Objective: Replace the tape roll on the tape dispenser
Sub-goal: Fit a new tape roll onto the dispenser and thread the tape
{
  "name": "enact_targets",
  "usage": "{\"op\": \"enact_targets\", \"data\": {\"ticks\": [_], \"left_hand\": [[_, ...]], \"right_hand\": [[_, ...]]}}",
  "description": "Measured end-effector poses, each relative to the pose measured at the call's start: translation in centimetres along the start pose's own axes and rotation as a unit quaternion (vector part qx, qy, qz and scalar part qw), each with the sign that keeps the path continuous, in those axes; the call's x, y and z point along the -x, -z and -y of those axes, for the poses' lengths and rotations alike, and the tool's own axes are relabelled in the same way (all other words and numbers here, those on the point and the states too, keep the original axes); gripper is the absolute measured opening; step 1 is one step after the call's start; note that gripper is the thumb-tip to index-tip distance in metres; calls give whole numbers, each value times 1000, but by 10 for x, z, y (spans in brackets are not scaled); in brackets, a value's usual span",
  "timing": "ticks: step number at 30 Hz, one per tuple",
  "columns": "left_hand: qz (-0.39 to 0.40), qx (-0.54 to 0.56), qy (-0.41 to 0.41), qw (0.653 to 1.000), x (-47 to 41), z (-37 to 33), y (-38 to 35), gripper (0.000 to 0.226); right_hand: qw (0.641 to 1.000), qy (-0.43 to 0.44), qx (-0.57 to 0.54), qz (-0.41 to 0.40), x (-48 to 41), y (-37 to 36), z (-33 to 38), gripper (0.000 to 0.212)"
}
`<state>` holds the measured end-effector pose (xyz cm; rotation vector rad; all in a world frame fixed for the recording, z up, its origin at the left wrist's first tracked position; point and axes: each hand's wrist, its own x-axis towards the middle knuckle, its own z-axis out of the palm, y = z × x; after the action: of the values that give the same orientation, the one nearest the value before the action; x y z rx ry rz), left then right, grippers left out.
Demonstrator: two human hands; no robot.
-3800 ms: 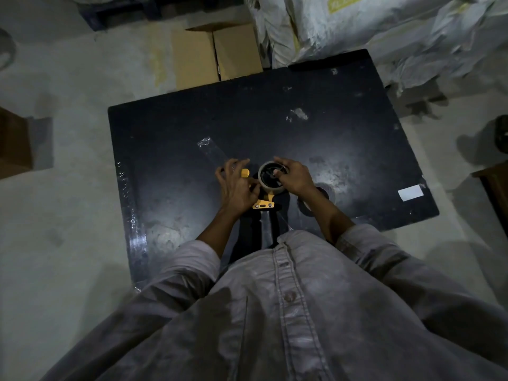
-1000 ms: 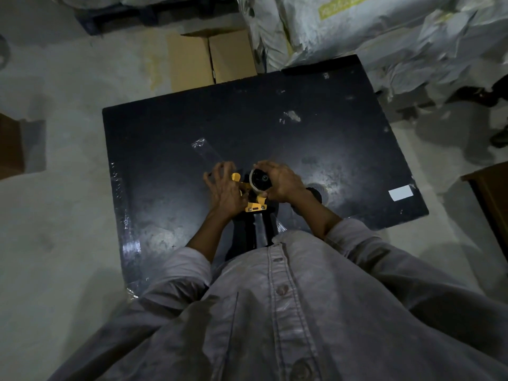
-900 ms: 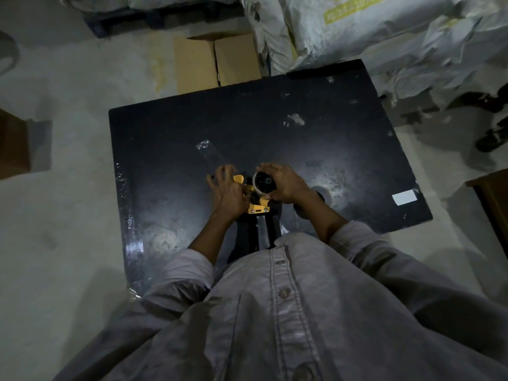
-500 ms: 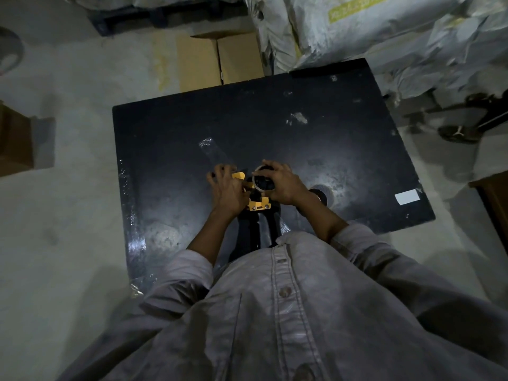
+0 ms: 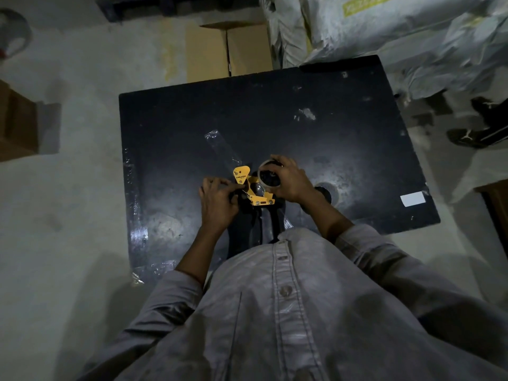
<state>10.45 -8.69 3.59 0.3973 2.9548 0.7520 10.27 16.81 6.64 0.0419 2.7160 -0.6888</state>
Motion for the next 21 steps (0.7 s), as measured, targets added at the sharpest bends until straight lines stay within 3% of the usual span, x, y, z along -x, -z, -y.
{"op": "enact_targets", "data": {"ticks": [6, 21], "left_hand": [[-23, -49, -62, 997, 0, -2, -5, 27], [-77, -90, -70, 990, 3, -5, -13, 15]], "right_hand": [[1000, 1, 18, -4, 2, -2, -2, 64], [999, -4, 26, -46, -4, -23, -11, 52]]}}
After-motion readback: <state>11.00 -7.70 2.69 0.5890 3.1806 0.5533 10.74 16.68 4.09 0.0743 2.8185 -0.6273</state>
